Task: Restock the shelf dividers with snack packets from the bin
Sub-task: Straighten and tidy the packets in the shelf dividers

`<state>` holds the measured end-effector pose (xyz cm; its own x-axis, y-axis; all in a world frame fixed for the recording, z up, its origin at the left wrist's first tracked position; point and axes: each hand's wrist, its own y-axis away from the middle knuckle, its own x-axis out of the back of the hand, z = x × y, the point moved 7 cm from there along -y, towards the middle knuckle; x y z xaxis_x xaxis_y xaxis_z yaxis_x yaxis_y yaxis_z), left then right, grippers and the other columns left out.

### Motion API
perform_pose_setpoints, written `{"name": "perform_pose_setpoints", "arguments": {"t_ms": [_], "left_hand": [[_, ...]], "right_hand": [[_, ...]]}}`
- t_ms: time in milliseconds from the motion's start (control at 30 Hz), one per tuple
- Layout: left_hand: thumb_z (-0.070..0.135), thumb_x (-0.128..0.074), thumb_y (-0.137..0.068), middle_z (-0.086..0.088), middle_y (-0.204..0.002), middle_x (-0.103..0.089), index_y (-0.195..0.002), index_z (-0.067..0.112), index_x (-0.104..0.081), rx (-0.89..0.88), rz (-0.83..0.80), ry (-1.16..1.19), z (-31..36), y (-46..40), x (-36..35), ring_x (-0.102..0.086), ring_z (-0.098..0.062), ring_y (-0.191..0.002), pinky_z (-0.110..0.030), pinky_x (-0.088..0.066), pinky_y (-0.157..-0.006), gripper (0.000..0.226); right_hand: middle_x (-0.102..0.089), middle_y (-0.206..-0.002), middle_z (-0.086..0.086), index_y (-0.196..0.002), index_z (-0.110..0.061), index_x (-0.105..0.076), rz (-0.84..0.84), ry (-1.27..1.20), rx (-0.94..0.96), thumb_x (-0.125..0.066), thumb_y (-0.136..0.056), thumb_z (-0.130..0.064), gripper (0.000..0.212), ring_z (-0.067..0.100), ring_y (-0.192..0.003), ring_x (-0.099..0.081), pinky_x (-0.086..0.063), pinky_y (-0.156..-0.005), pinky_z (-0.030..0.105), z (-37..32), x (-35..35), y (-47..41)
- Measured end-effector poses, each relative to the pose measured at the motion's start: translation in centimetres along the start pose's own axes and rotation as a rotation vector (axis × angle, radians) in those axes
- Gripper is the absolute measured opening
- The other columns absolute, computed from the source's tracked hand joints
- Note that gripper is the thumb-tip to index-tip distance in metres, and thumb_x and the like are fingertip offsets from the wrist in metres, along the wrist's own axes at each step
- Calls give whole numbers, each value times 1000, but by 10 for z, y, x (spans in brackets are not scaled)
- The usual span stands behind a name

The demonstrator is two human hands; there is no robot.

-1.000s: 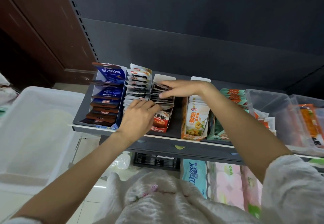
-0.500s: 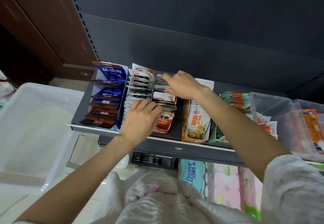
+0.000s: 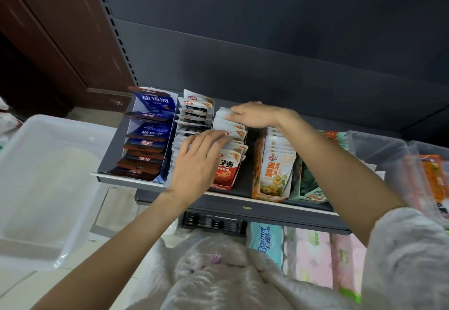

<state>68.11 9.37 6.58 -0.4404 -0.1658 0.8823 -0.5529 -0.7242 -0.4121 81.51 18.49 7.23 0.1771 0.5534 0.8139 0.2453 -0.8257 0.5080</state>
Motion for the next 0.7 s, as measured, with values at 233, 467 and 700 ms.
{"name": "perform_pose_setpoints", "arguments": {"t_ms": [233,467,700], "left_hand": [[4,-64,-85,-12,-149,-35,-141,3,-39,124,-33,260,13,10,-8,-30,-23,-139,-35,-33,-112,62],[9,-71,-80,-7,-147,-34,-138,9,-39,223,20,352,13,13,-7,-33,-19,-137,-32,-39,-107,66],[21,-71,-81,-11,-142,-42,-122,17,-51,104,51,237,10,26,-2,-39,-27,-132,-38,-33,-108,46]], "right_hand": [[-55,-129,-2,-134,-13,-48,874,-643,27,-47,-97,-12,37,5,-116,-52,-41,-102,23,8,-3,84],[-57,-122,0,-129,-16,-51,817,-742,-38,-54,-88,1,44,10,-108,-56,-49,-95,31,-9,-107,102],[-58,-119,0,-133,-18,-48,686,-350,102,-68,-85,-19,52,2,-84,-53,-47,-75,21,-12,-78,83]]}}
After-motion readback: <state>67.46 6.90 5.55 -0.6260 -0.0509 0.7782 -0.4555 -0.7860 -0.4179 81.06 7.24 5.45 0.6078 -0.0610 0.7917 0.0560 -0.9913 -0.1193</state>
